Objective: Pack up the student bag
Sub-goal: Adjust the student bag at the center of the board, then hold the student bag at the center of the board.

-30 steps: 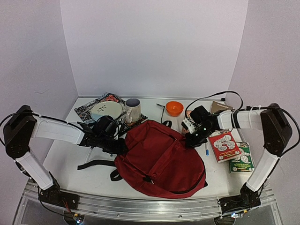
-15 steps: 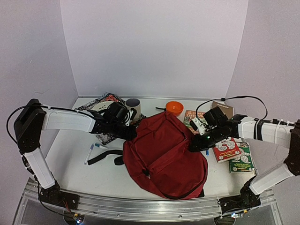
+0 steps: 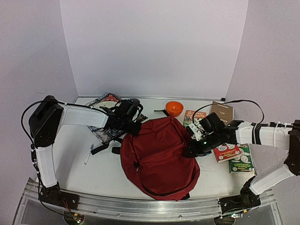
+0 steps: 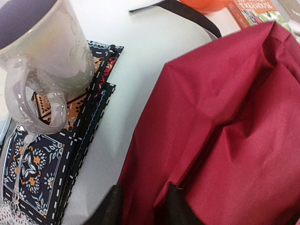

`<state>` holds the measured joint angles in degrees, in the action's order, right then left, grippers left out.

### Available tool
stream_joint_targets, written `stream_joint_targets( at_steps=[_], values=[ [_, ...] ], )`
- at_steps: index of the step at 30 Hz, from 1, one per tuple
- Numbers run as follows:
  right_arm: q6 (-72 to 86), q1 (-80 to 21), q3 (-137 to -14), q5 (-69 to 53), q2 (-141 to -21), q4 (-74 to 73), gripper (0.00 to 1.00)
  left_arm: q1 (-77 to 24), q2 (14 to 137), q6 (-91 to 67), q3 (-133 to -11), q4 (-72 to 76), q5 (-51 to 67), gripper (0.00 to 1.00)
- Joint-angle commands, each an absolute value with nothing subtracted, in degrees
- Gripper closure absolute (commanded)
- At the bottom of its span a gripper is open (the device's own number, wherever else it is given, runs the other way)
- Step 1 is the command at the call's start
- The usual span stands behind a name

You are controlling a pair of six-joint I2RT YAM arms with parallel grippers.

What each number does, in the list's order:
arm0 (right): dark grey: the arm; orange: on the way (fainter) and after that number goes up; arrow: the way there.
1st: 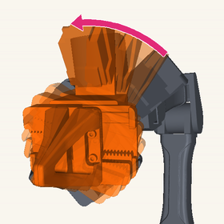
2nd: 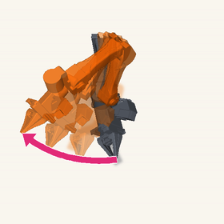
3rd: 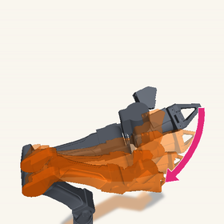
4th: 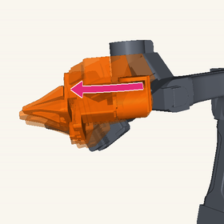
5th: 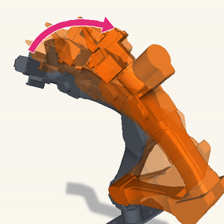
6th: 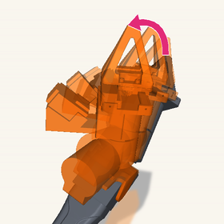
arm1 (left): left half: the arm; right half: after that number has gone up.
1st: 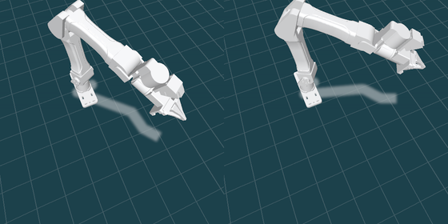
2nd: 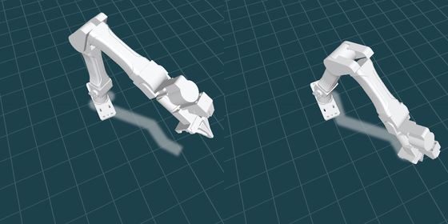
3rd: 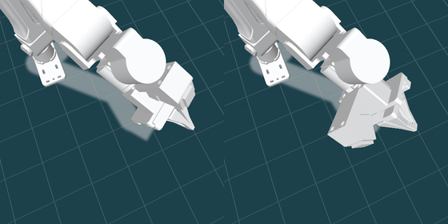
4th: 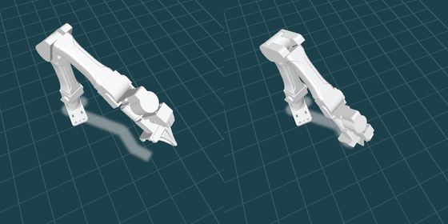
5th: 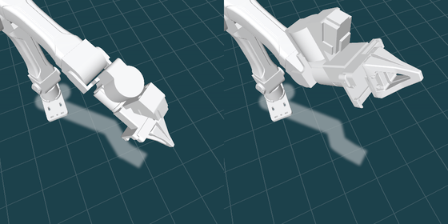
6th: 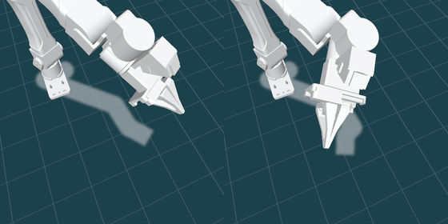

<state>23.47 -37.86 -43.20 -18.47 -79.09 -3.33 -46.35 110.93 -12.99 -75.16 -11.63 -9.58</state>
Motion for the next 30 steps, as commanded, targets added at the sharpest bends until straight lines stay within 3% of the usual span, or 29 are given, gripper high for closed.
stream_joint_targets(
  at_steps=[1, 6, 14, 23, 30],
  values=[
    [24.3, -33.7, -43.6, -15.2, -77.8, -3.4, 0.72, -46.4, 106.1, -11.8, -75.7, -10.5, -11.6, 0.58],
    [23.8, -26.3, -43.0, -19.0, -77.9, 3.0, 0.56, -46.5, 99.6, -14.8, -71.7, -10.6, -9.3, 0.45],
    [20.9, -23.2, -48.5, -19.7, -88.4, 7.4, 0.26, -47.2, 93.8, -22.0, -65.9, -10.5, -0.3, 0.37],
    [18.3, -21.9, -52.3, -20.9, -97.9, 9.6, 0.17, -49.3, 93.4, -27.8, -65.3, -10.1, 6.3, 0.29],
    [17.3, -21.9, -49.9, -24.0, -98.3, 11.0, 0.21, -49.6, 95.1, -29.8, -66.0, -9.0, 8.9, 0.28]
  ],
)
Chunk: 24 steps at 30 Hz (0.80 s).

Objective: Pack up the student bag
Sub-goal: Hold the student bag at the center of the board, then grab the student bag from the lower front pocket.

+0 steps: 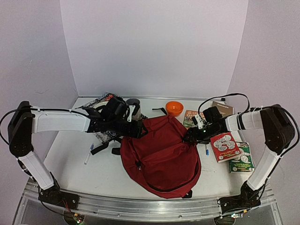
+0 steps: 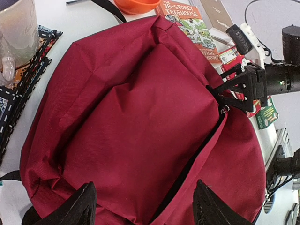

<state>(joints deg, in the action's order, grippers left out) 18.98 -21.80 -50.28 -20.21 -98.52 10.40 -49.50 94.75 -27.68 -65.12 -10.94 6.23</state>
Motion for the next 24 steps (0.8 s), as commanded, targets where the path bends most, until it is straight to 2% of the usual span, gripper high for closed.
stream_joint_targets(
  at_steps=[1, 2, 10, 12, 13, 24],
  values=[
    [17.2, -22.0, -49.9, -25.5, -98.6, 11.2, 0.25, -49.7, 95.5, -30.1, -66.2, -8.8, 9.4, 0.28],
    [17.1, -22.0, -49.9, -26.8, -98.8, 11.3, 0.29, -49.7, 95.9, -30.4, -66.5, -8.6, 10.0, 0.28],
    [19.7, -23.6, -47.6, -28.2, -92.9, 12.1, 0.88, -50.8, 99.6, -34.7, -70.2, -7.7, 12.2, 0.28],
    [20.8, -24.3, -46.8, -27.4, -90.1, 12.1, 0.97, -50.9, 100.7, -36.1, -71.8, -7.6, 13.3, 0.29],
    [21.3, -24.6, -46.4, -27.0, -88.7, 12.1, 1.00, -51.1, 101.1, -36.7, -72.6, -7.6, 13.9, 0.30],
    [27.1, -31.2, -45.1, -17.4, -77.8, 11.9, 1.00, -54.6, 106.4, -39.1, -81.8, -7.5, 17.0, 0.35]
  ],
)
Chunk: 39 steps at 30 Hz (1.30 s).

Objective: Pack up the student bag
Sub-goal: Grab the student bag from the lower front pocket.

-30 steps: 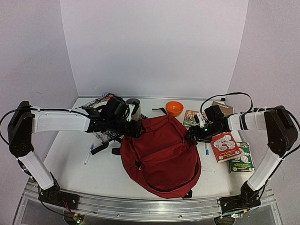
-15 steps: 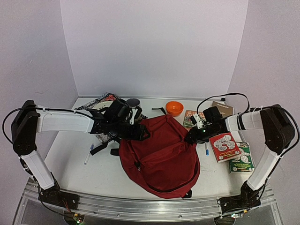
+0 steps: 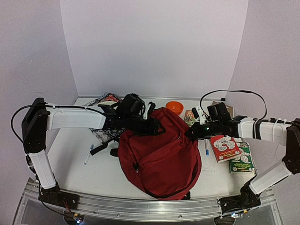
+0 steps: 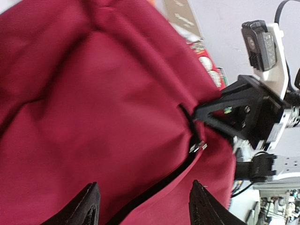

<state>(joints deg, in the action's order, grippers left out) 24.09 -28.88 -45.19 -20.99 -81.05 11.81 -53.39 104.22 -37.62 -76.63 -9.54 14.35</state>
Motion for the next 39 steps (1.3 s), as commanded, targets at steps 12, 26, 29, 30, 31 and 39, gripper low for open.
stream_joint_targets(
  at_steps=[12, 26, 29, 30, 31, 39],
  values=[
    [29.3, -35.1, -46.4, -12.4, -76.8, 11.8, 1.00, -57.4, 111.7, -40.1, -88.6, -7.3, 19.9, 0.48],
    [29.0, -36.8, -47.2, -12.0, -75.0, 11.4, 1.00, -57.6, 116.3, -40.9, -93.7, -6.9, 21.0, 0.65],
    [28.6, -37.3, -47.3, -12.6, -73.7, 11.4, 1.00, -57.6, 117.1, -40.9, -94.1, -6.9, 21.0, 0.65],
    [28.4, -37.6, -47.4, -12.8, -73.3, 11.4, 1.00, -57.6, 117.3, -40.9, -94.2, -6.9, 21.1, 0.65],
    [28.3, -37.7, -47.4, -13.1, -73.0, 11.4, 1.00, -57.6, 117.5, -40.9, -94.4, -6.9, 21.1, 0.65],
    [27.4, -38.8, -48.5, -15.5, -70.7, 12.0, 1.00, -57.6, 117.3, -41.3, -94.9, -6.5, 22.5, 0.69]
  ],
)
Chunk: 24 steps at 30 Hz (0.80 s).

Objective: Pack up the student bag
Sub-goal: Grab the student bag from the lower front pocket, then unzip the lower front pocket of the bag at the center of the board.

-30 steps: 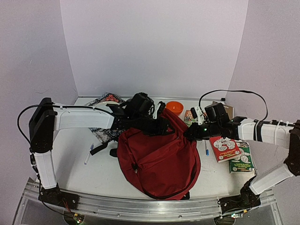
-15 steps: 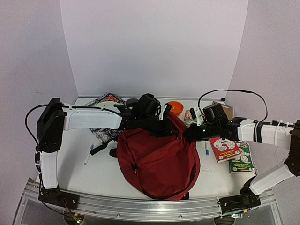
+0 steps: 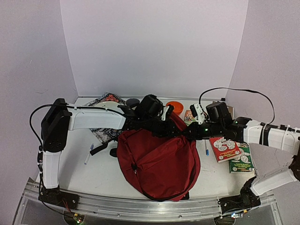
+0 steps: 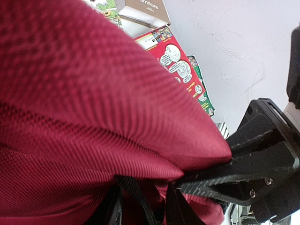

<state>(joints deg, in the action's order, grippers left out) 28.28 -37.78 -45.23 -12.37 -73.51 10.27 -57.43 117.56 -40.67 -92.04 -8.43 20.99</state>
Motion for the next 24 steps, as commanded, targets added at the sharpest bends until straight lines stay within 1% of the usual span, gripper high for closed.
stream_joint_targets(
  at_steps=[1, 5, 8, 12, 19, 24],
  values=[
    [27.4, -38.8, -48.5, -15.4, -70.5, 12.0, 1.00, -57.6, 117.1, -41.4, -94.8, -6.4, 22.8, 0.70],
    [27.4, -38.9, -48.2, -14.3, -69.9, 12.0, 1.00, -57.6, 115.0, -41.4, -93.2, -5.6, 22.9, 0.80],
    [27.7, -38.9, -48.0, -12.2, -69.8, 11.9, 1.00, -57.6, 112.7, -41.4, -90.6, -4.6, 21.5, 0.90],
    [28.0, -38.9, -47.8, -9.4, -69.8, 11.4, 1.00, -57.6, 109.0, -41.1, -86.5, -3.9, 18.3, 0.99],
    [28.6, -38.8, -47.9, -3.7, -68.5, 9.7, 1.00, -57.4, 104.2, -40.4, -78.7, -3.7, 11.9, 1.00],
    [29.5, -38.5, -48.1, -4.2, -69.9, 9.2, 1.00, -57.4, 104.0, -40.8, -76.6, -3.1, 12.1, 1.00]
  ],
)
